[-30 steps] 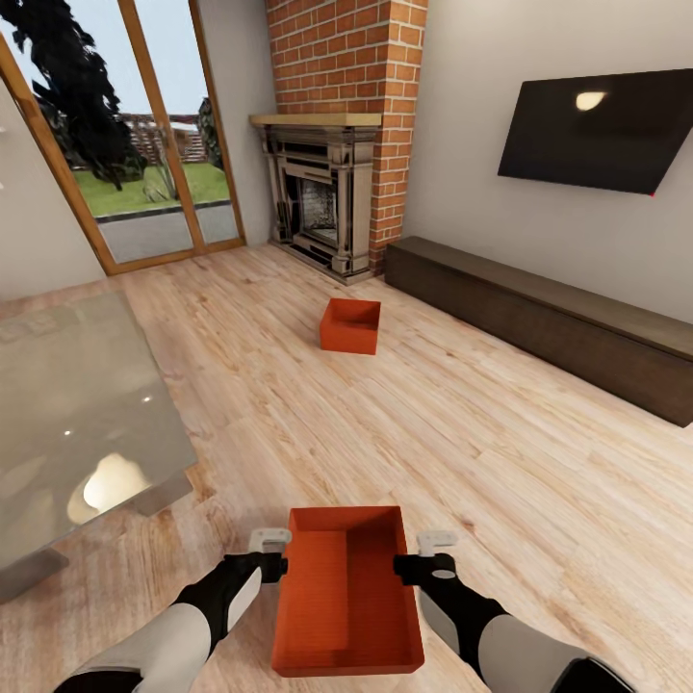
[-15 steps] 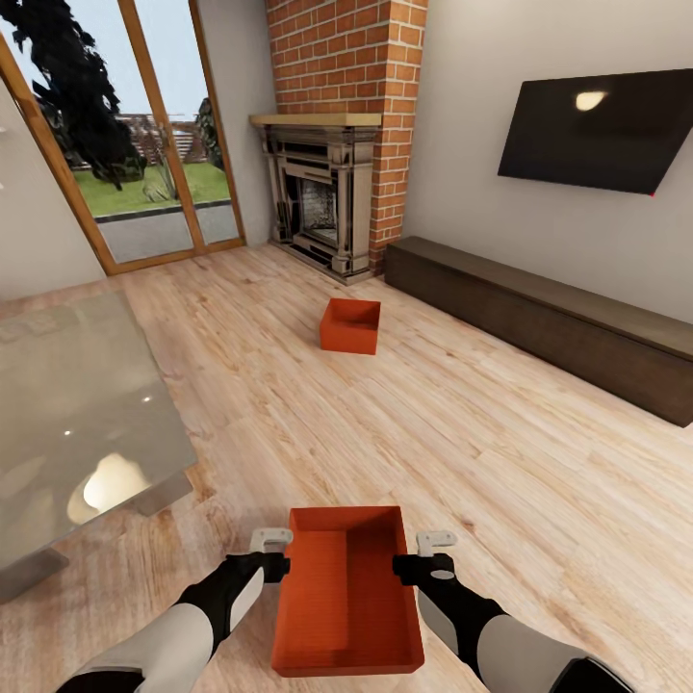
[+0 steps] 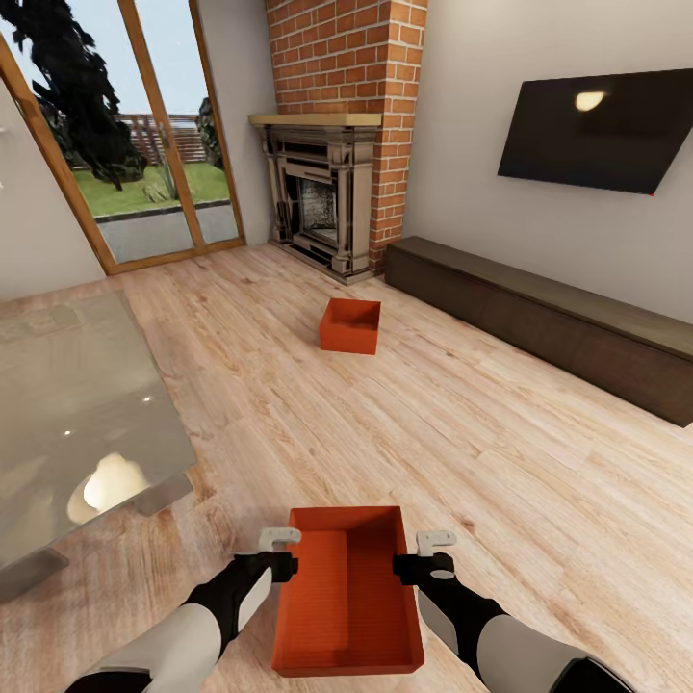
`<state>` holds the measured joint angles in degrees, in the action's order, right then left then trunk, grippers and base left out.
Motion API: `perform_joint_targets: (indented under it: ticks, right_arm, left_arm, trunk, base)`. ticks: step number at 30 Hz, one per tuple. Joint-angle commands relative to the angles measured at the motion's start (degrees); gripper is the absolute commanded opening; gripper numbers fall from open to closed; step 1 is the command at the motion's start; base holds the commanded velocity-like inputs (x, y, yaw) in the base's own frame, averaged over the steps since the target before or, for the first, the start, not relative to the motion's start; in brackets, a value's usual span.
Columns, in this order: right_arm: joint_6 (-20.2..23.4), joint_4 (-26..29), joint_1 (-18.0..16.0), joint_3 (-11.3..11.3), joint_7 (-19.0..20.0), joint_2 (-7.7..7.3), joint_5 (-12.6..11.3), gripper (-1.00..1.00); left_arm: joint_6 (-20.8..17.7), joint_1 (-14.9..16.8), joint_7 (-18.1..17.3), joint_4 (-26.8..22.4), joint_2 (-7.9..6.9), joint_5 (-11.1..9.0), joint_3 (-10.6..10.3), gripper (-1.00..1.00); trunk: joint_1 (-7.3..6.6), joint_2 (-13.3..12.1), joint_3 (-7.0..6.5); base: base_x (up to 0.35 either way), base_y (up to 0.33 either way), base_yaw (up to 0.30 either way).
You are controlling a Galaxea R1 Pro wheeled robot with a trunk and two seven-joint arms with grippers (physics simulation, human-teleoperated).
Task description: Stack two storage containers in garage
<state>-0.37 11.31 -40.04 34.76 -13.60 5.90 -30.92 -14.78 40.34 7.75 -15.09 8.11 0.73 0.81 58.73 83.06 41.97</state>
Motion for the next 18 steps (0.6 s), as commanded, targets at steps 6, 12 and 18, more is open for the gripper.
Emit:
perform_joint_targets:
  ticks: [6, 12, 18]
  right_arm:
    - [-0.07, 0.03, -0.04, 0.49, -0.29, -0.01, -0.47, 1.00]
    - [-0.05, 0.03, -0.04, 0.49, -0.20, -0.01, -0.46, 1.00]
    - [-0.01, 0.03, -0.04, 0.49, -0.12, -0.06, -0.46, 1.00]
  left_arm:
    - [-0.26, 0.01, 0.16, -0.15, -0.04, -0.01, 0.00, 1.00]
    - [-0.17, 0.04, 0.16, -0.57, -0.18, -0.10, -0.13, 1.00]
    - [-0.16, 0.07, 0.14, -0.79, -0.26, -0.11, -0.19, 1.00]
  trunk:
    - [0.00, 0.02, 0.04]
    - [0.00, 0.02, 0.04]
    - [0.00, 0.02, 0.04]
  base:
    - [0.000, 0.000, 0.000]
    - [0.000, 0.000, 0.000]
    - [0.000, 0.000, 0.000]
